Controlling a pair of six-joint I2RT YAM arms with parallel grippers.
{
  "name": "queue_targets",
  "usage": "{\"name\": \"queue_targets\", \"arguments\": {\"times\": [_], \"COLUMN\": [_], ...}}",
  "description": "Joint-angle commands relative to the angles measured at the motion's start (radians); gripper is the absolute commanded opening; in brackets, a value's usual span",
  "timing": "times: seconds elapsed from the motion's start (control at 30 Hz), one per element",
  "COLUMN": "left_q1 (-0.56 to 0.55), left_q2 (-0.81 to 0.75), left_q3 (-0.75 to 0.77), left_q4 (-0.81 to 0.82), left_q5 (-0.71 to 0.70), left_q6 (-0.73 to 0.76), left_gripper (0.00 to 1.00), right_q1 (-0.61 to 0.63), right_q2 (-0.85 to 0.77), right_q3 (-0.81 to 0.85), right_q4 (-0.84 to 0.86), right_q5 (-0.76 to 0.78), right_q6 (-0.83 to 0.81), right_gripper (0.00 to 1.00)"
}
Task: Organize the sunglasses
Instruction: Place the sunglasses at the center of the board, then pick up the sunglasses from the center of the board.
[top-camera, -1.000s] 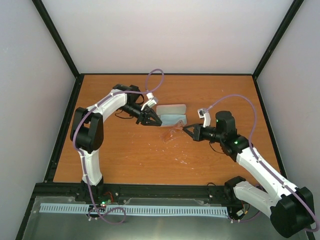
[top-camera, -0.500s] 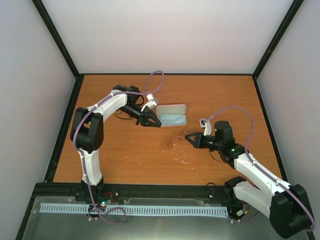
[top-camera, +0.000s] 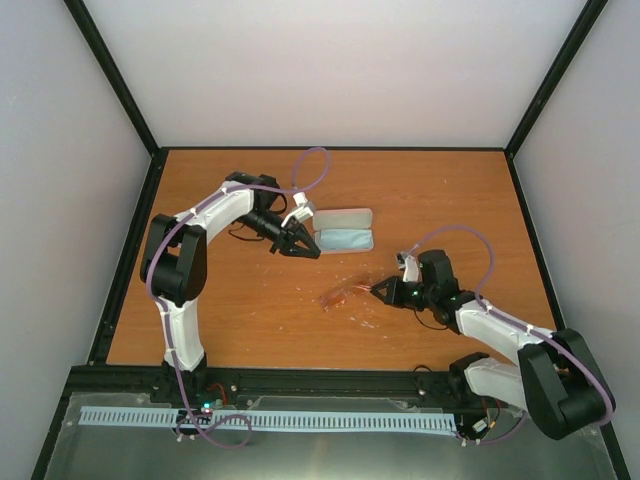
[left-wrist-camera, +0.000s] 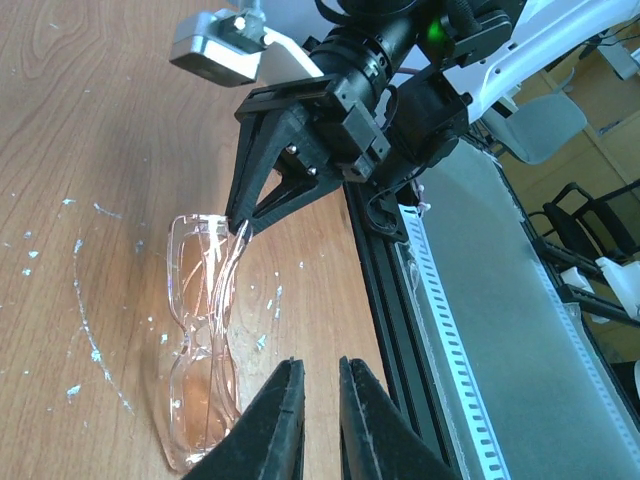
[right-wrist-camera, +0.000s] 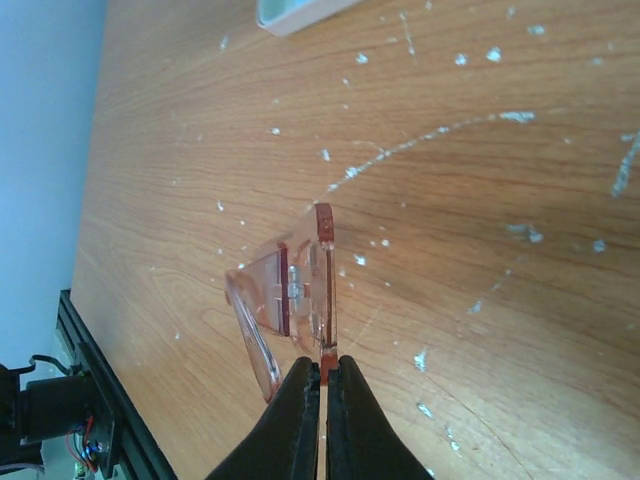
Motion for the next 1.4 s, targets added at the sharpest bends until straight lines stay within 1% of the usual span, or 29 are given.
{"name": "queue_targets", "arguments": {"times": [0.0,0.17,0.43,0.5,0.57,0.63,0.67,0.7,0.73,0.77,0.8,0.83,0.87,0.9,0.93,1.0,1.07,1.13,1.2,1.37], "left_q1": [0.012,0.019,0.032,0.039,0.050,0.071,0.083,0.100,0.111,0.124,0.136,0.148,0.159,0.167,0.172,0.178,0.180,0.180,0.180,0.182], "left_q2": [-0.002,0.001,0.001,-0.003,-0.011,-0.020,-0.024,-0.027,-0.029,-0.030,-0.029,-0.026,-0.025,-0.022,-0.022,-0.025,-0.031,-0.040,-0.048,-0.067], "left_q3": [-0.009,-0.009,-0.009,-0.008,-0.005,-0.002,0.000,0.001,-0.001,-0.004,-0.009,-0.014,-0.017,-0.020,-0.022,-0.028,-0.030,-0.034,-0.043,-0.081], "left_q4": [-0.011,-0.010,-0.010,-0.011,-0.010,-0.010,-0.011,-0.010,-0.010,-0.009,-0.006,-0.002,0.001,0.004,0.012,0.032,0.044,0.057,0.067,0.093], "left_q5": [-0.002,-0.010,-0.027,-0.031,-0.038,-0.043,-0.051,-0.069,-0.092,-0.117,-0.137,-0.157,-0.175,-0.194,-0.214,-0.251,-0.281,-0.307,-0.324,-0.356], "left_q6": [0.040,0.046,0.055,0.054,0.051,0.046,0.049,0.061,0.072,0.088,0.104,0.116,0.129,0.140,0.148,0.161,0.174,0.183,0.195,0.218], "left_gripper": [0.14,0.15,0.19,0.21,0.24,0.25,0.24,0.24,0.24,0.24,0.24,0.24,0.24,0.23,0.23,0.23,0.23,0.23,0.23,0.23], "right_q1": [-0.011,-0.011,-0.010,-0.011,-0.010,-0.001,0.010,0.026,0.045,0.072,0.103,0.138,0.160,0.208,0.292,0.360,0.442,0.516,0.542,0.545], "right_q2": [0.053,0.129,0.275,0.278,0.237,0.151,0.088,0.055,0.034,0.026,0.030,0.044,0.061,0.089,0.130,0.246,0.359,0.427,0.464,0.494], "right_q3": [-0.013,0.007,0.096,0.129,0.176,0.247,0.301,0.360,0.424,0.489,0.549,0.606,0.637,0.667,0.706,0.766,0.822,0.852,0.859,0.854], "right_q4": [0.006,-0.057,-0.168,-0.242,-0.349,-0.495,-0.577,-0.654,-0.735,-0.794,-0.852,-0.895,-0.902,-0.914,-0.930,-0.979,-1.011,-1.009,-0.989,-0.962], "right_q5": [0.011,0.045,0.077,0.095,0.132,0.200,0.247,0.317,0.345,0.382,0.428,0.444,0.426,0.465,0.529,0.562,0.612,0.689,0.726,0.766], "right_q6": [-0.012,-0.030,-0.073,-0.091,-0.117,-0.166,-0.201,-0.241,-0.290,-0.333,-0.382,-0.408,-0.438,-0.467,-0.493,-0.544,-0.601,-0.680,-0.745,-0.898], "right_gripper": [0.03,0.03,0.03,0.04,0.11,0.21,0.28,0.31,0.34,0.38,0.40,0.42,0.49,0.52,0.53,0.52,0.49,0.48,0.47,0.47]}}
